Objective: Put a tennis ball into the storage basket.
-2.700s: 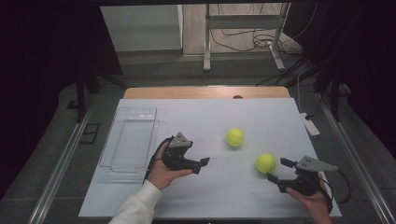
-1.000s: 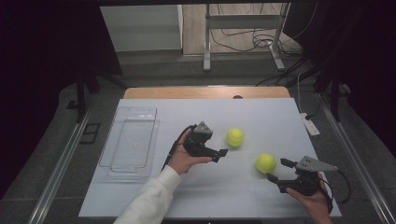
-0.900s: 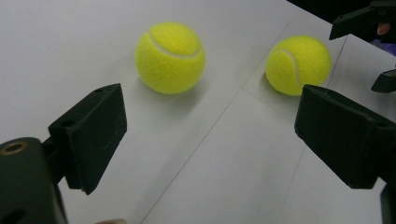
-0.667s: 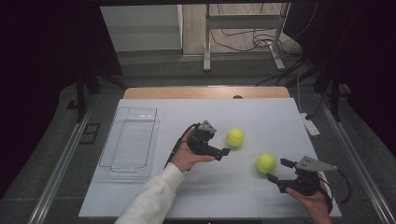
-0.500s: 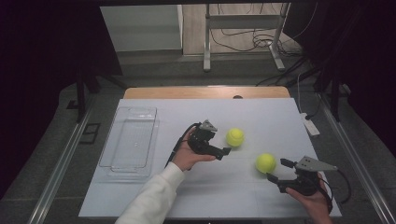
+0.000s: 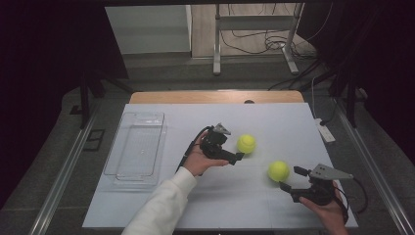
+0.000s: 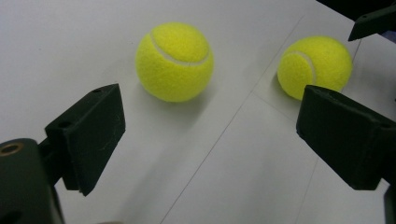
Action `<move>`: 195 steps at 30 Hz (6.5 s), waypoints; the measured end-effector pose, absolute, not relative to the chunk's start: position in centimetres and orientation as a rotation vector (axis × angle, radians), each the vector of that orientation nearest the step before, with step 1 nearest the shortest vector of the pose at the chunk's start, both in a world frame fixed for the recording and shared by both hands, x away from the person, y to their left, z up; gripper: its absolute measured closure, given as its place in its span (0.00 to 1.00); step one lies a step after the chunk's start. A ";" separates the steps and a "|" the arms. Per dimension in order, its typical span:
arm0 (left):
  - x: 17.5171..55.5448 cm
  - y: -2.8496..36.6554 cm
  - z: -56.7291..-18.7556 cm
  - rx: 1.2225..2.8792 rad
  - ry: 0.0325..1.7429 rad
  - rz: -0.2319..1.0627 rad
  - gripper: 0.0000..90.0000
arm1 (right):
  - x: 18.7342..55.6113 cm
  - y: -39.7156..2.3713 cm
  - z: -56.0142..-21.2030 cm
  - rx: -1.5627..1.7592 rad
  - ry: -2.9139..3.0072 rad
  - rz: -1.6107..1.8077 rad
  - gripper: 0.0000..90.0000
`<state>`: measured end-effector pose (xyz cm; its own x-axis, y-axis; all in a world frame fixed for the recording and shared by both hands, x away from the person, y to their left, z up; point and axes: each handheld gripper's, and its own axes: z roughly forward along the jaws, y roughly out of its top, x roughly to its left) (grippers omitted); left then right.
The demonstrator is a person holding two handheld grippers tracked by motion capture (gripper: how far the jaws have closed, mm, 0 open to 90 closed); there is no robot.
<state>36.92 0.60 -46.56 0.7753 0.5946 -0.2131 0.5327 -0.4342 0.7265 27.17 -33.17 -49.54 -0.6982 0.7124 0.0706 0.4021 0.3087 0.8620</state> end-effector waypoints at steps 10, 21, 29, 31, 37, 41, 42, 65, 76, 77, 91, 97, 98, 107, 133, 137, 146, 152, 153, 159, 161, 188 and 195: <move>37.3 0.2 -46.6 2.123 0.838 0.089 0.12 | 27.2 -33.2 -49.6 1.004 2.260 1.341 0.18; 38.0 0.0 -46.2 2.111 0.840 0.077 0.12 | 27.2 -33.2 -49.6 1.003 2.261 1.341 0.18; 38.6 -0.5 -46.4 2.111 0.850 0.062 0.12 | 27.2 -33.2 -49.6 1.004 2.260 1.341 0.18; 38.7 -0.6 -46.3 2.112 0.847 0.063 0.12 | 27.2 -33.3 -49.6 1.005 2.259 1.341 0.18; 38.9 -1.2 -46.2 2.115 0.851 0.070 0.12 | 27.2 -33.3 -49.6 1.005 2.259 1.340 0.18; 39.1 -1.6 -46.2 2.121 0.849 0.073 0.12 | 27.2 -33.3 -49.6 1.005 2.258 1.342 0.18; 39.2 -1.6 -46.3 2.124 0.848 0.073 0.12 | 27.2 -33.3 -49.6 1.005 2.258 1.342 0.18; 41.0 -2.5 -47.2 2.147 0.880 0.056 0.12 | 27.3 -33.4 -49.7 1.008 2.261 1.338 0.18; 41.9 -3.4 -48.1 2.160 0.902 0.047 0.12 | 27.3 -33.4 -49.7 1.011 2.259 1.337 0.18; 42.0 -3.5 -48.2 2.165 0.902 0.046 0.12 | 27.3 -33.4 -49.7 1.012 2.259 1.337 0.18; 42.9 -4.9 -48.8 2.181 0.921 0.038 0.12 | 27.3 -33.5 -49.7 1.014 2.256 1.337 0.18; 43.2 -4.9 -49.3 2.195 0.936 0.036 0.12 | 27.3 -33.5 -49.7 1.013 2.257 1.336 0.18; 43.3 -4.9 -49.4 2.197 0.938 0.035 0.12 | 27.3 -33.5 -49.7 1.013 2.257 1.335 0.18; 43.4 -5.1 -49.9 2.229 0.947 0.038 0.19 | 27.4 -33.6 -49.8 1.015 2.257 1.332 0.18; 43.1 -5.2 -49.7 2.235 0.925 0.071 0.30 | 27.3 -33.7 -49.7 1.021 2.248 1.330 0.18; 42.9 -5.1 -49.3 2.223 0.917 0.080 0.30 | 27.3 -33.7 -49.7 1.020 2.247 1.329 0.18; 42.4 -4.4 -48.6 2.201 0.905 0.095 0.30 | 27.3 -33.6 -49.7 1.019 2.251 1.325 0.18; 41.9 -3.7 -48.2 2.185 0.892 0.100 0.30 | 27.3 -33.6 -49.8 1.015 2.254 1.315 0.18; 41.8 -3.7 -48.1 2.181 0.888 0.099 0.30 | 27.3 -33.5 -49.8 1.014 2.255 1.314 0.18; 41.3 -3.2 -47.4 2.177 0.877 0.109 0.30 | 27.3 -33.5 -49.8 1.012 2.255 1.316 0.18; 41.2 -3.0 -47.1 2.172 0.871 0.114 0.30 | 27.3 -33.5 -49.8 1.011 2.255 1.314 0.18; 39.2 -0.8 -45.4 2.126 0.847 0.146 0.30 | 27.3 -33.4 -49.8 1.011 2.253 1.317 0.18; 39.0 -0.4 -45.0 2.108 0.845 0.172 0.30 | 27.2 -33.4 -49.7 1.011 2.250 1.319 0.18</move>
